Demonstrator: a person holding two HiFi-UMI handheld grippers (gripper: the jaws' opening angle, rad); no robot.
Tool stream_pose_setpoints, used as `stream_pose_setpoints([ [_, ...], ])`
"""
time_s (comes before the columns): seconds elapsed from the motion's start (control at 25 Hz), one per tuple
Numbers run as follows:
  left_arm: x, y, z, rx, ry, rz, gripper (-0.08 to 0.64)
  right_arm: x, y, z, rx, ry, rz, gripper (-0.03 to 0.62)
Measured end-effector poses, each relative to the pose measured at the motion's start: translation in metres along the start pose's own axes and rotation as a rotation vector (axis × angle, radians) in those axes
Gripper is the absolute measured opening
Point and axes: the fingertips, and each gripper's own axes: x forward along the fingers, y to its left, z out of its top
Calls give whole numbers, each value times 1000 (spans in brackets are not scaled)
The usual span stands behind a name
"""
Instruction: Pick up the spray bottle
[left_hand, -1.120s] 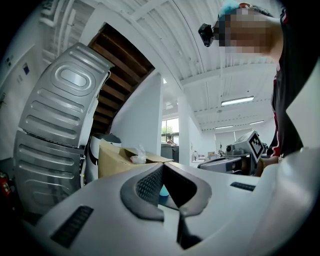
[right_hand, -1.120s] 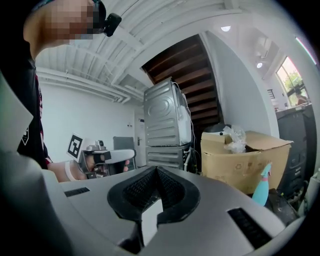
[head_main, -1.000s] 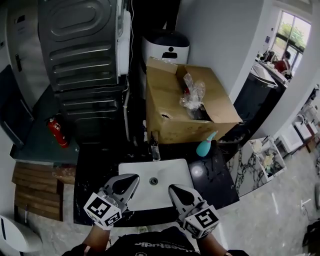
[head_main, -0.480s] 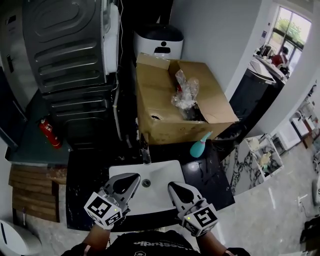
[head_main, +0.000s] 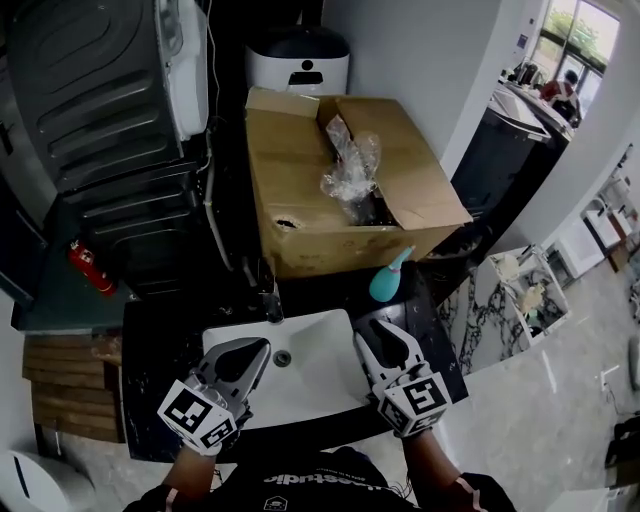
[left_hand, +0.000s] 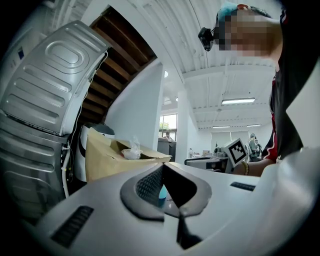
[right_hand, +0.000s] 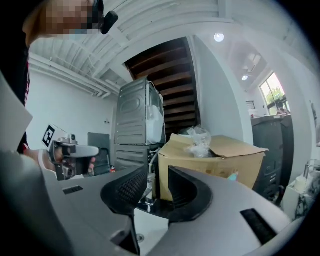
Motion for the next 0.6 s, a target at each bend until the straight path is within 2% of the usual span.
stream_pose_setpoints([
  [0.32, 25, 16, -10, -11, 25, 21, 15, 24, -99, -36, -6, 29, -197, 225],
  [0.6, 51, 28, -17, -13, 36, 25, 15, 58, -178, -84, -19, 106, -347, 236],
])
